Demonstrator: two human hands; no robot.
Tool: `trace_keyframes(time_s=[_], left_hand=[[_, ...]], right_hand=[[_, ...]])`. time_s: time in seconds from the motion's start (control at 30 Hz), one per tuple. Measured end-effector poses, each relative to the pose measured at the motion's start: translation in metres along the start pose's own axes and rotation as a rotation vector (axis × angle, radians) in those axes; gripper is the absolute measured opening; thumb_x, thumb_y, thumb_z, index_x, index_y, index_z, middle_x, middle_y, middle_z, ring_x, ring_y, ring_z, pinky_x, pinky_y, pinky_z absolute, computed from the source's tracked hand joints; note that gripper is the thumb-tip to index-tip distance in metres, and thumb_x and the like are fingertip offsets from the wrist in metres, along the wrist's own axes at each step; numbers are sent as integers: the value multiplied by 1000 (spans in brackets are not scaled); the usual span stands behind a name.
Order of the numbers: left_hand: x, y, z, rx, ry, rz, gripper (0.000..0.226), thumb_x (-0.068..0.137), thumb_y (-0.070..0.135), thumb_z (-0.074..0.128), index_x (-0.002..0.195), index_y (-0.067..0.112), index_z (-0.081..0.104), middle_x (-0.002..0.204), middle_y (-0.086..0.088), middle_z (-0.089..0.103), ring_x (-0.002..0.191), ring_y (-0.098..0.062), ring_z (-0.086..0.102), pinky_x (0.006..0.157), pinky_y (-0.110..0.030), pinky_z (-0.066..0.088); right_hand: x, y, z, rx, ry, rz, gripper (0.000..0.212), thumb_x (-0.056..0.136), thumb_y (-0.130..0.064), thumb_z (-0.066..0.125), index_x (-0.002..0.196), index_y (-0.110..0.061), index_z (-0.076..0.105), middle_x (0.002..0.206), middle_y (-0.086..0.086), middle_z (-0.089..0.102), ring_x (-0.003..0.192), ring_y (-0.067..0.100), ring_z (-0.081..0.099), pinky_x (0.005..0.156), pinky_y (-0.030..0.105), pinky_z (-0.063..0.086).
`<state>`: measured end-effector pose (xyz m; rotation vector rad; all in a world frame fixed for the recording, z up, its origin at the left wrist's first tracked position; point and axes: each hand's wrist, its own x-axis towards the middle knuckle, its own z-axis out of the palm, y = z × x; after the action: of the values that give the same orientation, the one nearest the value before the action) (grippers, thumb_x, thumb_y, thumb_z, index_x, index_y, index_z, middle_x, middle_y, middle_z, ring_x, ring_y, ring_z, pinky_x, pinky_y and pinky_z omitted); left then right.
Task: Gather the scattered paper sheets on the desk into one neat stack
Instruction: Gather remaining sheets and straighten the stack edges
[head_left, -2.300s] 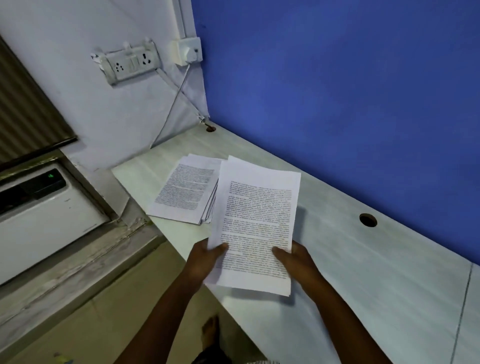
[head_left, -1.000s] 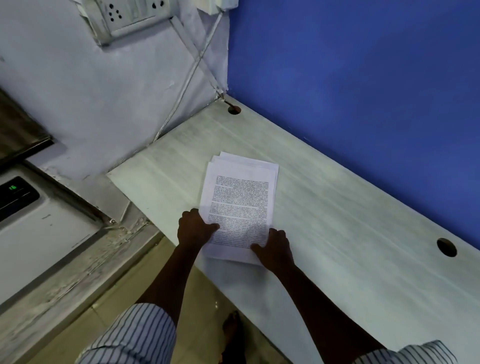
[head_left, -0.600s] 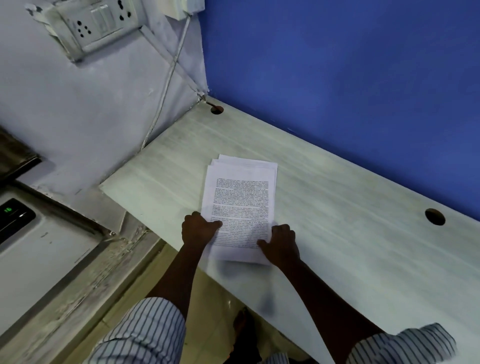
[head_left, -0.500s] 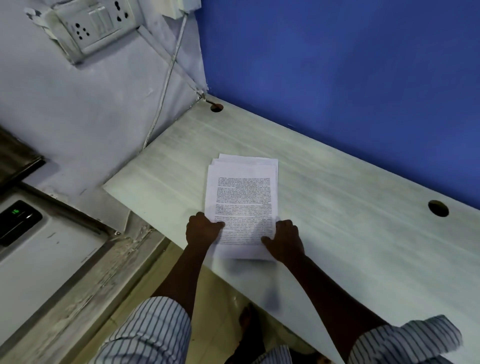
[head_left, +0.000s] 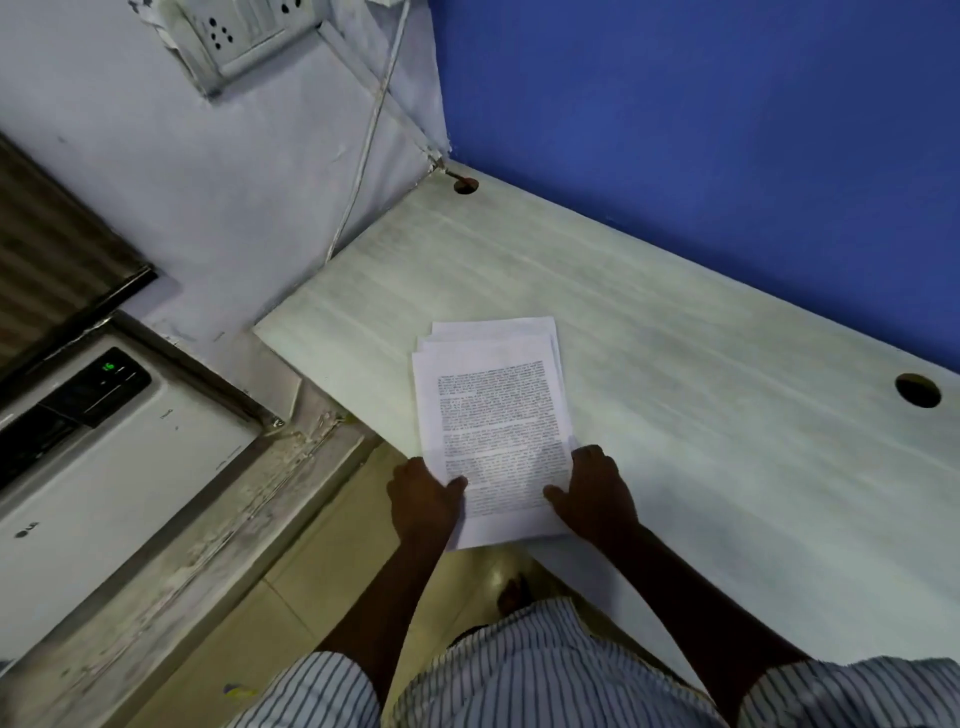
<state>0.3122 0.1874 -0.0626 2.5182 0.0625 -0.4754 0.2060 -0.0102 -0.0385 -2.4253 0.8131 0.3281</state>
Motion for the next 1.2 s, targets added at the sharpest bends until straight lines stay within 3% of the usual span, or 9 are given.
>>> trace_keyframes(time_s=[0.17,0.27,0.4,0.47,0.6,0.8,0.93,1.07,1.2], left_hand=[[-6,-28,-1,-307,-145,-72,63,63,53,87,105,8,70,102,-5,73,88,-21,71,67,-29,57],[-2,-18,-15,-570,-218,-150,33,78,32,84,97,7,75,92,-6,75,75,-16,71,57,-18,54],[10,-5,-37,-837,-593,-231,54,82,48,77,125,16,68,119,-4,72,111,-24,69,99,-40,52],[16,9,-40,-929,-716,-199,42,95,42,64,132,22,62,127,-2,69,119,-25,64,106,-45,46],[23,33,-45,-859,-784,-117,44,91,26,71,133,19,60,129,-8,68,116,-29,66,103,-49,48],[25,57,-44,-789,-734,18,43,89,8,70,131,14,61,125,-8,70,113,-31,67,98,-47,53],[13,97,-54,-703,-874,143,54,81,15,76,132,13,61,127,-10,68,115,-33,66,102,-50,50],[-12,148,-47,-638,-1069,231,47,89,10,70,135,11,59,130,-12,66,119,-34,63,104,-50,48],[-50,204,-15,-555,-1112,249,40,91,4,66,130,10,63,126,-11,69,115,-29,67,100,-44,51]], right_hand=[[-24,10,7,5,13,-52,66,93,-39,61,145,-6,38,140,11,45,126,29,43,96,40,45],[-19,18,2,76,-13,-73,58,91,-37,65,137,-6,49,134,12,50,124,30,48,98,38,44],[-12,28,-8,199,-99,-32,55,88,-35,71,133,-5,57,132,10,55,119,26,55,96,28,42],[-10,31,-14,241,-125,-13,55,88,-31,73,134,-6,56,134,10,55,118,24,57,92,24,42],[-4,37,-20,338,-160,28,53,87,-31,74,133,-9,59,134,6,56,113,19,60,81,16,39],[-2,56,-38,461,-123,110,48,86,-37,76,124,-10,63,118,-1,64,104,13,60,84,24,45],[-14,75,-70,997,-144,245,55,82,-30,81,128,-9,58,117,9,71,93,20,71,74,28,55],[-34,97,-114,1575,-151,162,44,92,-18,68,133,-6,59,128,16,67,120,36,62,105,49,49],[-65,125,-137,1564,145,214,39,90,-8,69,129,-7,64,122,12,71,111,31,68,98,43,54]])
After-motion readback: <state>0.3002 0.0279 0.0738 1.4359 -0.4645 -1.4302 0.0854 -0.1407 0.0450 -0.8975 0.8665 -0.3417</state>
